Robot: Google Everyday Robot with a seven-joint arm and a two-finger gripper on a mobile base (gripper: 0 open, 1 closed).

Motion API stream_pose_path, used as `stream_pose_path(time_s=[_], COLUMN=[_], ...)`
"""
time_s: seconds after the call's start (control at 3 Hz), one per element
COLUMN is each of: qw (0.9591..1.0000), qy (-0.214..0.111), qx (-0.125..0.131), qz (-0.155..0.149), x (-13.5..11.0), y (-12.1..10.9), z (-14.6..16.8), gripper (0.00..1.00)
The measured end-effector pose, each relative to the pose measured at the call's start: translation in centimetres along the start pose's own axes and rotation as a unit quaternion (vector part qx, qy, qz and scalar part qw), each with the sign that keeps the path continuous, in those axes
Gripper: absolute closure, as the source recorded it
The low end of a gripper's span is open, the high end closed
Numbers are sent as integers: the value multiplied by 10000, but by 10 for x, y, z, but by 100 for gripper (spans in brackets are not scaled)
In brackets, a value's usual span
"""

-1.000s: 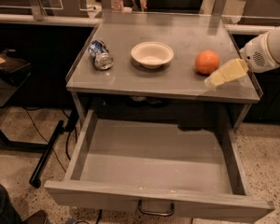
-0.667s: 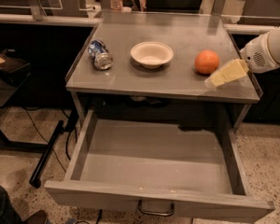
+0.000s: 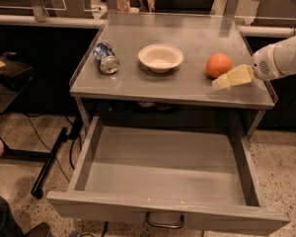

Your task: Place orange into top drawer

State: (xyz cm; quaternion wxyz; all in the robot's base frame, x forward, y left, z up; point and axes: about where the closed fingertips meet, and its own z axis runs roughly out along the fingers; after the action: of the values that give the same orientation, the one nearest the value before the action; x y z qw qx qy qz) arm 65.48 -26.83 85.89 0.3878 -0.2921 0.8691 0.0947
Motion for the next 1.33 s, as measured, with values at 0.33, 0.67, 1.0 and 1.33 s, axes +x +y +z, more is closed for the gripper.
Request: stream_pose_path(time_s=[0.33, 0.67, 1.0, 1.33], qw=[9995, 9994, 9985, 9972], qy=[-87, -145, -499, -721], qx=[66, 71, 137, 144], qz=[299, 293, 192, 132], x=[7, 4, -21, -40], y=[-16, -16, -16, -15], z=[33, 34, 36, 44], gripper=[0, 0, 0, 0])
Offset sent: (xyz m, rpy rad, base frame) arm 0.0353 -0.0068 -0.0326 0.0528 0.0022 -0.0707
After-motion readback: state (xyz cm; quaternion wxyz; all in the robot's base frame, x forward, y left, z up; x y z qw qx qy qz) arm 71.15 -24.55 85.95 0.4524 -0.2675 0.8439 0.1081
